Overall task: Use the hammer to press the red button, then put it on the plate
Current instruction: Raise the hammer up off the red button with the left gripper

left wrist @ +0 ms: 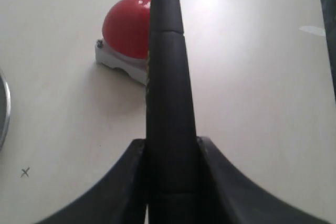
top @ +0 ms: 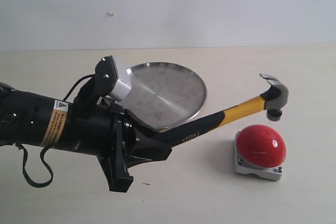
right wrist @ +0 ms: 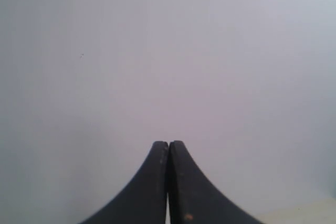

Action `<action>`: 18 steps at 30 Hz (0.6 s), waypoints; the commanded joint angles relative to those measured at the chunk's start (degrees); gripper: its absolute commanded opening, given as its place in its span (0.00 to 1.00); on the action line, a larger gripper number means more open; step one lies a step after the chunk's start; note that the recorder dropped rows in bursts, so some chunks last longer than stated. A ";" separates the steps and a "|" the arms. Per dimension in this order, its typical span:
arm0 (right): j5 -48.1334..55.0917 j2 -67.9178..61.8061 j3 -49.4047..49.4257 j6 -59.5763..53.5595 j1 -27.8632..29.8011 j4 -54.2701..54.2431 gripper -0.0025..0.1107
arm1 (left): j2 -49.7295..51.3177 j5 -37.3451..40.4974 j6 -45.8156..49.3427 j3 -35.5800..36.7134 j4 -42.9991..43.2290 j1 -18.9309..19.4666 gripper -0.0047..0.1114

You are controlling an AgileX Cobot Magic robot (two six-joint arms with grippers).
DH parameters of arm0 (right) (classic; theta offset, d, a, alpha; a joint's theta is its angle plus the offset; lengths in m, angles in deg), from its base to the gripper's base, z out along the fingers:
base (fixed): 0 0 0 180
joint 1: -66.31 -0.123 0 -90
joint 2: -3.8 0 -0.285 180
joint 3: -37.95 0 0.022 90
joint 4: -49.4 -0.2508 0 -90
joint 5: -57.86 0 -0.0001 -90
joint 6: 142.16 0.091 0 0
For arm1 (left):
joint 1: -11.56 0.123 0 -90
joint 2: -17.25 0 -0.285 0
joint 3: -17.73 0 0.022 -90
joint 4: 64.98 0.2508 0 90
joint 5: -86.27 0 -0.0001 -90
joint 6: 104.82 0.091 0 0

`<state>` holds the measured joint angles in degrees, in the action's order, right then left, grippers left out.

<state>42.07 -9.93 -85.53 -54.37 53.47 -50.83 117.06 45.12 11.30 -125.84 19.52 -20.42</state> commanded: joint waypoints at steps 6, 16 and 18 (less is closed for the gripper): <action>0.50 0.25 0.14 0.01 0.36 0.28 0.02 | -13.66 -4.85 1.83 -0.71 -6.01 0.01 0.04; 0.50 1.22 0.14 0.01 0.36 0.28 0.02 | -15.87 -2.52 -0.02 -0.71 -5.50 0.01 0.04; 0.50 1.22 0.14 0.01 0.36 0.28 0.02 | -14.03 -1.97 0.00 -0.71 -5.50 0.01 0.04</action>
<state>42.07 -8.96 -85.53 -54.37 53.56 -50.76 101.77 43.71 12.13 -125.84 17.80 -20.42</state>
